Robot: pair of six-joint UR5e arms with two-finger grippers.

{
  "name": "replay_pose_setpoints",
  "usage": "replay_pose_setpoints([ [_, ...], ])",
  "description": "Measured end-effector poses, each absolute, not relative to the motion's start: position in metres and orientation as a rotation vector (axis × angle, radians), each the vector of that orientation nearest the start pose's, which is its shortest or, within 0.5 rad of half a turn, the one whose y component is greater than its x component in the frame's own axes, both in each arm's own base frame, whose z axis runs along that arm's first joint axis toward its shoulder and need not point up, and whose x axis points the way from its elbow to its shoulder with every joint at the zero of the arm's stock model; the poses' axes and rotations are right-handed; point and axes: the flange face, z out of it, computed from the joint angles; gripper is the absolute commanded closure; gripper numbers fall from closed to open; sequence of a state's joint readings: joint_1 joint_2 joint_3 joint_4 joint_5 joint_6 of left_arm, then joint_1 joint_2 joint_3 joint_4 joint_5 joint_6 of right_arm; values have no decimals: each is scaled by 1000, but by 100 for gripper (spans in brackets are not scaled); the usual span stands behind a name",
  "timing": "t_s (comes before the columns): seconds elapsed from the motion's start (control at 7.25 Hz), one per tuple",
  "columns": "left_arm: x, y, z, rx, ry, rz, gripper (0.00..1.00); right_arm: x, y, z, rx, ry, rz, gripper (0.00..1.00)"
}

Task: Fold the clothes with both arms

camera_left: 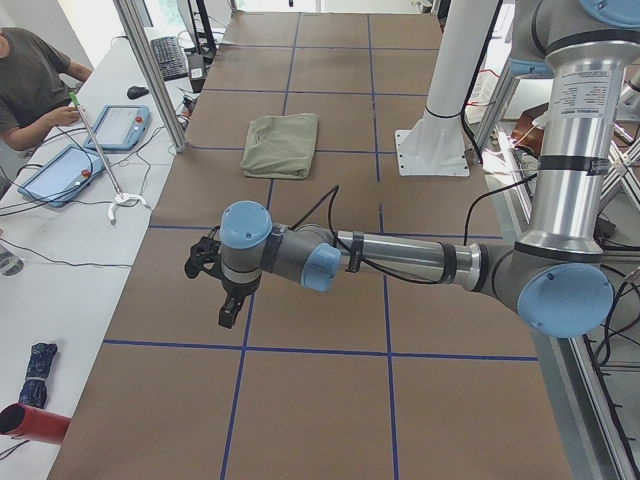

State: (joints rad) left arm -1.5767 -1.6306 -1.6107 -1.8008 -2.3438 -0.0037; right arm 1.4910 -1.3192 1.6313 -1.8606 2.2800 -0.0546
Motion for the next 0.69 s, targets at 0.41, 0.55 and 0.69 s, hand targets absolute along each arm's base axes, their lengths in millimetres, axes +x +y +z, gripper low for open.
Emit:
replay_pose_setpoints([
  [0.41,-76,-515,570,284,762,87,0,24,-576,547,-31,-712,-114,0],
  [0.55,-76,-495,565,285,758,86,0,24,-574,551,-36,-710,-113,0],
  [0.69,-76,-483,556,297,756,90,0,25,-572,555,-42,-708,-112,0],
])
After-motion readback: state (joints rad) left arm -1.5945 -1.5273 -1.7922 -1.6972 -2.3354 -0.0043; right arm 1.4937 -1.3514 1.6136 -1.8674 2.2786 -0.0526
